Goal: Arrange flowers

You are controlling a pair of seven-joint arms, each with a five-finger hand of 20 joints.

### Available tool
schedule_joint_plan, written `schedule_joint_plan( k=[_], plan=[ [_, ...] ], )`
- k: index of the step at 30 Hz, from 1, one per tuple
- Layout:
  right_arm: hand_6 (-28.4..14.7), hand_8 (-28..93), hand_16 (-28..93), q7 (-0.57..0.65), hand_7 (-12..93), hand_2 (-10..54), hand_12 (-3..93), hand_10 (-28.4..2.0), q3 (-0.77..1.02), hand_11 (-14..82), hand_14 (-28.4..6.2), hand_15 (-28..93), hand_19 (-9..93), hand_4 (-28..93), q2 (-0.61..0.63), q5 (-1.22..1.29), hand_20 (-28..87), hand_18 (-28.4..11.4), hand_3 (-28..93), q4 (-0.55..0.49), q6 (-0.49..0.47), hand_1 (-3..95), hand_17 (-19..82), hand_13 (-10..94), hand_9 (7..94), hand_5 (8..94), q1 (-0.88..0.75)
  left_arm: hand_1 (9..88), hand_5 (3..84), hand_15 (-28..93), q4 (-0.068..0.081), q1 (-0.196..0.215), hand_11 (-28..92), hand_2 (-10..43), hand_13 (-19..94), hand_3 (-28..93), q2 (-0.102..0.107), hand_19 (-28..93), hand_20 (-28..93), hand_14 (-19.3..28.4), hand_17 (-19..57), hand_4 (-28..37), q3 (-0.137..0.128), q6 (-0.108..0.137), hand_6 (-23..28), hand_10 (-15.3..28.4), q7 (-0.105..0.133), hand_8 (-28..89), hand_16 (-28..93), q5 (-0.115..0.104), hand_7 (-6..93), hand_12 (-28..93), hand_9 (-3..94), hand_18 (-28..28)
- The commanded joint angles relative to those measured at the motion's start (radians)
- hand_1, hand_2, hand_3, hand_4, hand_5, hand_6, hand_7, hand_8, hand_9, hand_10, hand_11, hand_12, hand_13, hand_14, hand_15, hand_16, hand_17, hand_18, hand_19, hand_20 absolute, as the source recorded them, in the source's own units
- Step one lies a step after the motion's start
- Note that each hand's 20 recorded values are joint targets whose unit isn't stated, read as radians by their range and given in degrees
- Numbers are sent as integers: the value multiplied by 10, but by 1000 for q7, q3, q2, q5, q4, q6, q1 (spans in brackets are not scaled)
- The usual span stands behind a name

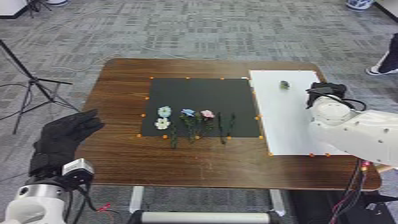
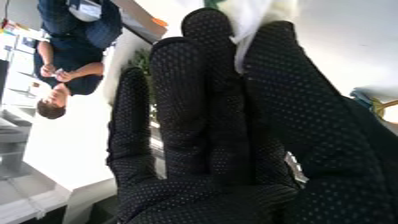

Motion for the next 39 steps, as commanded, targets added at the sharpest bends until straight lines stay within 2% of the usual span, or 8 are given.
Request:
schedule_joint_plan(
  k=[1,11,14,18,21,24,29,39],
  plan=[
    [23,-97,301,27,350,-95,359,-50,-32,138,-22,575,819,-283,1,-61,147,-209,737,-6,82,582,208,692,874,757,-21,242,565,568,0,9,383,-1,339,881,-12,434,133,238,-55,-223,-1,-16,134,208,-18,-107,-93,10,161,125,473,177],
    [23,-96,317,17,337,-95,371,-45,-67,132,-18,563,829,-283,-15,-98,147,-211,747,-63,154,581,222,712,891,777,32,239,563,569,-2,11,383,1,338,880,-17,434,133,237,-55,-221,-7,-25,134,208,-40,-107,-93,24,162,125,473,177],
    [23,-95,319,0,336,-95,373,-46,-79,131,-18,562,830,-283,-28,-102,146,-212,749,-87,172,580,222,712,893,779,63,240,564,569,-6,18,383,0,339,880,-18,434,133,238,-55,-221,-8,-18,134,208,-38,-107,-93,23,162,125,473,178],
    [23,-95,321,-17,334,-95,374,-45,-114,129,-18,560,831,-283,-48,-105,143,-212,750,-122,204,579,222,713,894,781,114,240,564,569,-9,35,383,0,338,881,-4,434,133,238,-55,-222,-9,-5,134,208,-12,-107,-93,6,162,125,474,177],
    [23,-94,321,-23,334,-95,372,-46,-130,128,-21,561,832,-283,-66,-117,142,-213,749,-134,213,579,222,714,895,782,144,240,564,569,-11,38,383,0,338,881,-3,435,133,238,-55,-222,-9,2,134,208,-10,-107,-93,2,163,125,474,178],
    [23,-95,321,-25,332,-95,374,-47,-117,129,-21,562,833,-283,-64,-116,142,-213,751,-157,216,579,223,714,895,783,154,240,564,568,-12,31,383,0,338,881,-13,435,133,238,-55,-222,-11,-2,134,208,-29,-107,-93,15,163,125,474,178],
    [22,-94,319,-31,332,-95,375,-48,-126,129,-21,563,835,-283,-70,-116,141,-215,753,-202,236,579,223,715,896,783,182,240,565,569,-17,51,382,0,338,881,-6,434,133,238,-55,-223,-18,9,134,207,-14,-108,-93,5,163,125,473,177],
    [21,-91,319,-92,329,-95,375,-48,-117,128,-24,566,839,-283,-77,-106,140,-219,757,-326,257,577,223,718,899,787,163,241,564,569,-15,52,383,0,338,881,-13,434,133,238,-55,-224,-15,4,135,208,-20,-107,-93,7,163,125,475,177]
  ],
)
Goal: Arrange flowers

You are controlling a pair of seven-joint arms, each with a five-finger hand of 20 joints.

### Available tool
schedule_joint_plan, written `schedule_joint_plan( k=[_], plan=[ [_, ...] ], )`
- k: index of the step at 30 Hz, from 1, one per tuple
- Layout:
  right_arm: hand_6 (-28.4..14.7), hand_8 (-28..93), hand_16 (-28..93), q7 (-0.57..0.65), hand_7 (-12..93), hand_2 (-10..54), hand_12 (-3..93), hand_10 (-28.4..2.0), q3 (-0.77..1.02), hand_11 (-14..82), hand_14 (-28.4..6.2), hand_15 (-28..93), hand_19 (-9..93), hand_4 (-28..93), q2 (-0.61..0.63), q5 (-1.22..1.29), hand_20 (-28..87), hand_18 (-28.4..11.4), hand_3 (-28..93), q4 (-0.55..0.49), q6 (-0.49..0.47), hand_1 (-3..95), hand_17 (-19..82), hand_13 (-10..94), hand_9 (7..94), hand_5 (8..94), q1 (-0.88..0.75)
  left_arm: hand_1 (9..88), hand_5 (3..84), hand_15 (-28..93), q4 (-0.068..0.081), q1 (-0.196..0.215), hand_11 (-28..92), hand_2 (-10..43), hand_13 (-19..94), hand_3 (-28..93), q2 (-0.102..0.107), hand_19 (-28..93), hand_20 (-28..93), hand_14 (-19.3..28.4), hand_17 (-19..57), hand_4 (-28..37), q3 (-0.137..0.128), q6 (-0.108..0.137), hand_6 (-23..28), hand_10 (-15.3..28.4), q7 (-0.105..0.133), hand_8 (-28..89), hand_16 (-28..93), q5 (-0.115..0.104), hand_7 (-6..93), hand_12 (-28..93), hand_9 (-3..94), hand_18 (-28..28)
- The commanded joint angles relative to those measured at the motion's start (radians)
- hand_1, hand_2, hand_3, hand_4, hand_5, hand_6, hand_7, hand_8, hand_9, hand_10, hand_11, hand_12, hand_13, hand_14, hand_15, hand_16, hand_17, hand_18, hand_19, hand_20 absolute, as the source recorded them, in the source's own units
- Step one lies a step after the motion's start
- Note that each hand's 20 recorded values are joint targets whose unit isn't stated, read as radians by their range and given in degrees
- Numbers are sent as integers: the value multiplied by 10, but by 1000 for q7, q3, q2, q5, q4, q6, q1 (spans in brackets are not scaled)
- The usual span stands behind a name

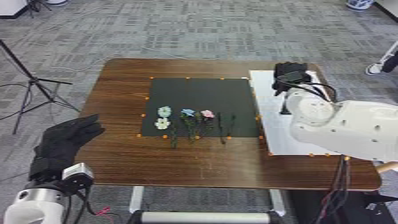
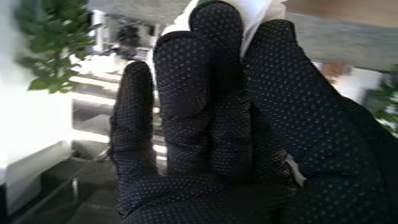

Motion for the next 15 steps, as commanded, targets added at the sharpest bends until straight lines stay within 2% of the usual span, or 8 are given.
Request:
schedule_joint_plan(
  k=[1,2,6,7,11,12,15],
  plan=[
    [20,-91,319,-56,329,-95,376,-48,7,128,-24,566,839,-283,-37,-25,139,-219,757,-74,29,577,223,718,899,787,-6,240,565,569,-8,11,383,0,339,882,-10,434,133,238,-55,-224,0,4,135,208,-2,-107,-93,-2,163,125,475,177],
    [20,-90,319,-59,329,-95,376,-48,10,128,-24,566,839,-283,-46,-23,139,-219,757,-75,26,577,223,718,899,787,-10,241,565,569,-8,6,383,0,339,881,-16,434,133,238,-55,-224,-1,0,135,208,-14,-108,-93,7,162,125,474,177],
    [20,-88,319,-63,329,-95,376,-48,34,128,-24,567,840,-283,-91,-20,138,-219,756,-64,30,577,223,717,898,786,-31,241,565,570,-7,-8,383,0,338,882,-23,435,133,238,-55,-224,-2,-9,135,208,-30,-107,-93,18,162,125,474,177],
    [20,-89,319,-63,329,-95,377,-47,45,128,-24,567,840,-283,-97,-19,137,-219,756,-62,27,577,223,717,898,786,-39,241,565,570,-5,-18,383,0,338,882,-28,435,133,238,-55,-224,0,-14,135,208,-42,-107,-93,26,162,125,474,177],
    [20,-88,319,-57,328,-95,377,-49,85,129,-24,567,841,-283,-125,-12,136,-219,757,-48,22,576,222,717,899,785,-75,241,565,570,-4,-24,382,1,338,881,-34,434,133,238,-55,-224,-2,-21,135,209,-52,-107,-93,34,162,124,475,177],
    [20,-88,319,-57,328,-95,377,-49,91,129,-24,567,841,-283,-132,-13,136,-219,757,-46,21,576,222,718,899,785,-83,241,565,570,-5,-22,382,0,338,882,-33,434,133,238,-55,-224,-2,-16,135,208,-49,-107,-93,29,162,125,474,177],
    [21,-87,318,-48,329,-95,377,-49,115,129,-24,567,841,-283,-142,-15,135,-219,757,-52,15,576,222,717,899,785,-117,241,565,570,-4,-22,383,1,338,881,-46,435,133,238,-55,-224,-11,-26,135,209,-67,-107,-93,42,162,125,474,177]
  ],
)
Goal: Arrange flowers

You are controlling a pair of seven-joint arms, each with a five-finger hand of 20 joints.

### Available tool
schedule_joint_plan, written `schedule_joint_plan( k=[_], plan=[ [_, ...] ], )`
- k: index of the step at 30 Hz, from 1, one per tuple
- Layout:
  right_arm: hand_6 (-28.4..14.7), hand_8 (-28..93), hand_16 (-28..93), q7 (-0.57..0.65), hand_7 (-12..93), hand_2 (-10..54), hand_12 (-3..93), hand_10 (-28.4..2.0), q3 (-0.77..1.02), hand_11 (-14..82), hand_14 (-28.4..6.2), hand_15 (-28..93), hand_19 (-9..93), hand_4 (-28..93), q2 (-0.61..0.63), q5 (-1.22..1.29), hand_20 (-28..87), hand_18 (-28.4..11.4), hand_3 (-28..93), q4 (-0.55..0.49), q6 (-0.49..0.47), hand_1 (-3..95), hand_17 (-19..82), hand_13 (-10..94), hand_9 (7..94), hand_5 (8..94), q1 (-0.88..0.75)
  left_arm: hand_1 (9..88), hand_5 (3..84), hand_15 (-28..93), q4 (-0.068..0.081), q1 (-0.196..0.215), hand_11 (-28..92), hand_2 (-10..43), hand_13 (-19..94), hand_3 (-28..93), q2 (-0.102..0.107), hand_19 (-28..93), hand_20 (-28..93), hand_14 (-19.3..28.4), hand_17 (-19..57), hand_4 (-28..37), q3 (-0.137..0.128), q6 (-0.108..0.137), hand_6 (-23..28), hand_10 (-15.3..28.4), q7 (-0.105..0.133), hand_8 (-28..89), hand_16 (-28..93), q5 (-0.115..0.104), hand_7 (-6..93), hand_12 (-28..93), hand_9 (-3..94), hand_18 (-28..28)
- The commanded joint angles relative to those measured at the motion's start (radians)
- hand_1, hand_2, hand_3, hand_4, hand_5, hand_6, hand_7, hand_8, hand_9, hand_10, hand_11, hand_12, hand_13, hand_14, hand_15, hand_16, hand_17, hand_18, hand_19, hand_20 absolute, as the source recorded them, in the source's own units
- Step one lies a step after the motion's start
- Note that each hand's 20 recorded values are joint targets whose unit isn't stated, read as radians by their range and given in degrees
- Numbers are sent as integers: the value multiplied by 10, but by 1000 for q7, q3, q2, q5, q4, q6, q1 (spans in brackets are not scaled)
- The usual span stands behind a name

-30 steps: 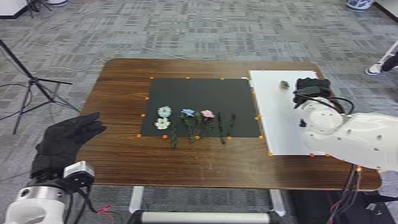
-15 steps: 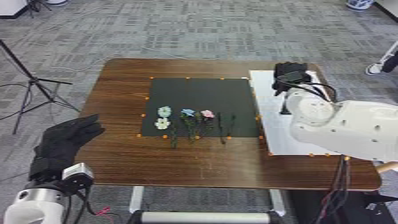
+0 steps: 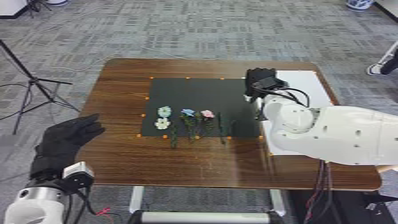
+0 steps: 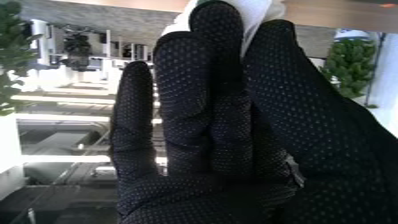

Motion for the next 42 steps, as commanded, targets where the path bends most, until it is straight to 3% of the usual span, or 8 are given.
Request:
schedule_joint_plan(
  k=[1,5,6,16,18,26,36,42],
  plan=[
    [21,-87,318,9,329,-95,376,-49,67,128,-25,567,841,-283,-62,-18,135,-219,757,-5,-3,576,222,717,900,785,-74,241,565,570,-5,-2,383,0,338,881,-34,435,133,238,-55,-224,-14,-22,135,208,-40,-107,-93,23,162,125,474,177],
    [21,-87,319,10,330,-95,376,-48,42,128,-26,568,842,-283,-97,-20,135,-219,756,15,16,576,221,716,898,785,-75,241,565,569,-4,4,382,1,338,882,-17,434,133,238,-55,-224,-12,-8,135,208,-10,-107,-93,3,162,125,474,177],
    [21,-87,318,16,330,-95,377,-48,57,129,-26,568,842,-283,-91,-18,134,-219,756,13,6,576,221,716,898,784,-91,241,565,569,-3,-8,382,1,338,881,-30,434,133,238,-55,-224,-16,-25,135,208,-35,-107,-93,20,162,125,474,177],
    [24,-88,315,39,336,-95,375,-48,75,129,-30,570,840,-283,-85,-22,131,-215,758,11,6,573,221,716,897,780,-135,240,565,569,0,-5,382,1,338,882,-29,435,133,238,-55,-223,-15,-16,135,209,-22,-107,-93,11,162,125,474,177],
    [24,-89,315,42,337,-95,375,-48,84,129,-30,570,840,-283,-86,-25,131,-215,758,12,5,573,220,715,897,780,-142,240,565,569,2,-16,382,1,338,882,-34,435,134,238,-55,-223,-15,-25,135,209,-39,-107,-93,24,162,125,474,177],
    [15,-83,299,48,314,-95,373,-53,92,128,-53,584,843,-283,-91,-6,130,-221,762,-11,7,535,216,713,898,746,-139,241,565,569,5,-24,382,1,338,882,-34,436,133,238,-56,-225,-14,-36,135,209,-53,-107,-93,34,161,125,474,178],
    [-4,-156,191,72,200,-85,215,-114,89,292,-117,646,852,-272,-95,-54,124,-256,807,-27,-20,384,190,691,825,605,-111,244,564,569,6,-16,382,3,338,881,-30,436,132,238,-56,-224,-13,-29,135,208,-48,-107,-94,26,162,125,474,178],
    [-27,-149,189,118,171,-71,190,-141,66,284,-139,654,857,-256,-88,-77,127,-280,779,-31,-47,342,185,690,818,525,-79,244,565,570,5,-3,382,3,338,881,-24,436,133,239,-56,-223,-13,-27,135,209,-39,-107,-94,22,162,125,474,178]
  ],
)
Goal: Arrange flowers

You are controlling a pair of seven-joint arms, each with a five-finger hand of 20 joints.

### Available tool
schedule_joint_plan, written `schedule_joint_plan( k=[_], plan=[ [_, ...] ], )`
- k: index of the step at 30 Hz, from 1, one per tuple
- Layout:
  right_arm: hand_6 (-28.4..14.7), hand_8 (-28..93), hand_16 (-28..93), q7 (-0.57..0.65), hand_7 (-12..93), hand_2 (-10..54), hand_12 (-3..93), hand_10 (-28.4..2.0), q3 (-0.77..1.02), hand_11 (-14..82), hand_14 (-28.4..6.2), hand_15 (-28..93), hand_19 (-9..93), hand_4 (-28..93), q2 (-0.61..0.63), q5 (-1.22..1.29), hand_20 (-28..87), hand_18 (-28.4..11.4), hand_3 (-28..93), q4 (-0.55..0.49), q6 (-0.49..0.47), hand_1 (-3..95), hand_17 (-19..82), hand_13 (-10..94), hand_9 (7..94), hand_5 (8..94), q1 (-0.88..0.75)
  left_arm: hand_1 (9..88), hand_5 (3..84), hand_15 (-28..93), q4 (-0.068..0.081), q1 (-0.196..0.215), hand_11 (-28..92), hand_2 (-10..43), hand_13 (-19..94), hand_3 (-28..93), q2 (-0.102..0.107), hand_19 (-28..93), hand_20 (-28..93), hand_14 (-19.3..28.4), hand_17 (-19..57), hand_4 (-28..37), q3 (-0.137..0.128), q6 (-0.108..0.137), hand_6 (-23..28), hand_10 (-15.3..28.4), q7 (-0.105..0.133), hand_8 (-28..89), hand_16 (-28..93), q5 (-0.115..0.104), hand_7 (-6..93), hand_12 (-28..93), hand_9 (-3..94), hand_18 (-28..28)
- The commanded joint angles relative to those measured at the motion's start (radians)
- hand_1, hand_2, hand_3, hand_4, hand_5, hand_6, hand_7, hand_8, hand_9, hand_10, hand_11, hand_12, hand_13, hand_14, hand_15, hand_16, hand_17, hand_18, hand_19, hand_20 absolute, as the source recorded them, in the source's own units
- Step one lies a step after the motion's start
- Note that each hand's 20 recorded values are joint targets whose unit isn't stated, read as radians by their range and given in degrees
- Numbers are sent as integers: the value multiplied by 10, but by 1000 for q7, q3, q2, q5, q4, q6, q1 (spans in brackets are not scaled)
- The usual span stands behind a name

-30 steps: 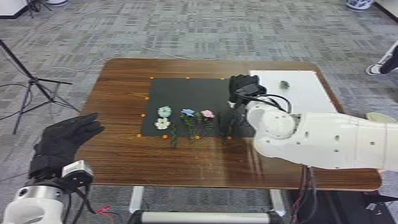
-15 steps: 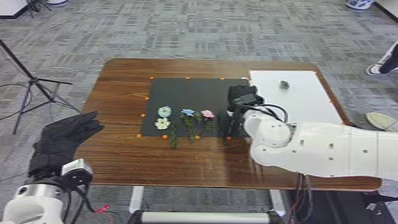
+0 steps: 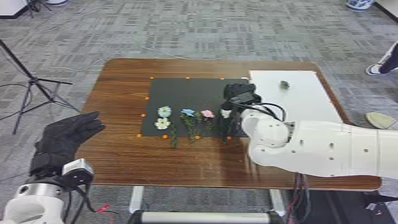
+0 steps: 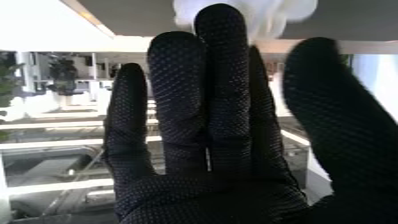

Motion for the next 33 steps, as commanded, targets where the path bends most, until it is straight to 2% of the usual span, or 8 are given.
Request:
schedule_joint_plan(
  k=[1,7,9,13,17,25,27,33],
  plan=[
    [-27,-147,189,59,169,-71,190,-142,4,283,-140,655,857,-254,7,-49,127,-281,777,-9,-58,341,184,689,817,521,47,244,565,570,0,20,382,3,338,881,0,437,133,239,-56,-223,1,1,135,209,6,-107,-94,-6,162,125,474,178],
    [-42,-141,187,44,152,-47,182,-173,-24,269,-168,663,846,-244,52,11,121,-283,766,5,-120,307,166,658,782,491,107,244,565,570,-2,34,383,4,338,880,16,436,133,239,-56,-222,4,16,135,209,38,-107,-94,-29,162,125,473,178],
    [-43,-138,184,-37,148,-42,180,-182,-3,265,-171,665,838,-241,75,126,118,-284,769,30,-186,302,154,641,759,482,124,245,565,571,-3,36,383,4,338,880,22,436,133,240,-56,-222,5,21,135,210,44,-107,-94,-31,162,125,474,178],
    [-38,-136,98,-110,154,-14,153,-245,20,239,-245,714,765,-246,89,215,107,-284,798,102,-181,280,46,409,528,444,127,244,565,571,-1,30,383,3,337,881,31,436,133,239,-56,-222,17,28,135,209,58,-107,-94,-39,161,125,474,178],
    [-33,-140,79,-171,165,-2,148,-246,-71,205,-244,703,751,-249,67,242,102,-274,816,165,-85,262,35,355,461,430,192,243,565,571,-2,28,383,3,338,882,41,436,133,239,-57,-222,22,35,135,209,71,-107,-94,-45,161,125,474,178],
    [-20,-147,72,-195,174,39,153,-239,-106,194,-228,708,750,-250,43,251,107,-258,831,260,-110,214,49,351,427,400,227,244,565,571,0,17,383,3,337,881,58,436,133,239,-56,-223,38,45,135,209,94,-107,-94,-62,161,124,474,178],
    [-20,-147,72,-193,176,39,153,-236,-120,195,-225,709,750,-249,43,250,110,-256,834,278,-107,214,49,348,414,400,237,243,565,571,3,5,382,4,338,881,50,436,133,239,-56,-223,37,31,135,209,76,-107,-94,-47,161,125,474,178],
    [-18,-151,70,-224,181,34,146,-202,-51,176,-220,711,752,-249,52,297,121,-254,844,366,-196,219,52,359,395,404,206,243,565,571,9,-19,383,3,338,881,48,437,133,239,-57,-223,47,18,135,209,71,-107,-94,-43,162,125,473,178]
  ],
)
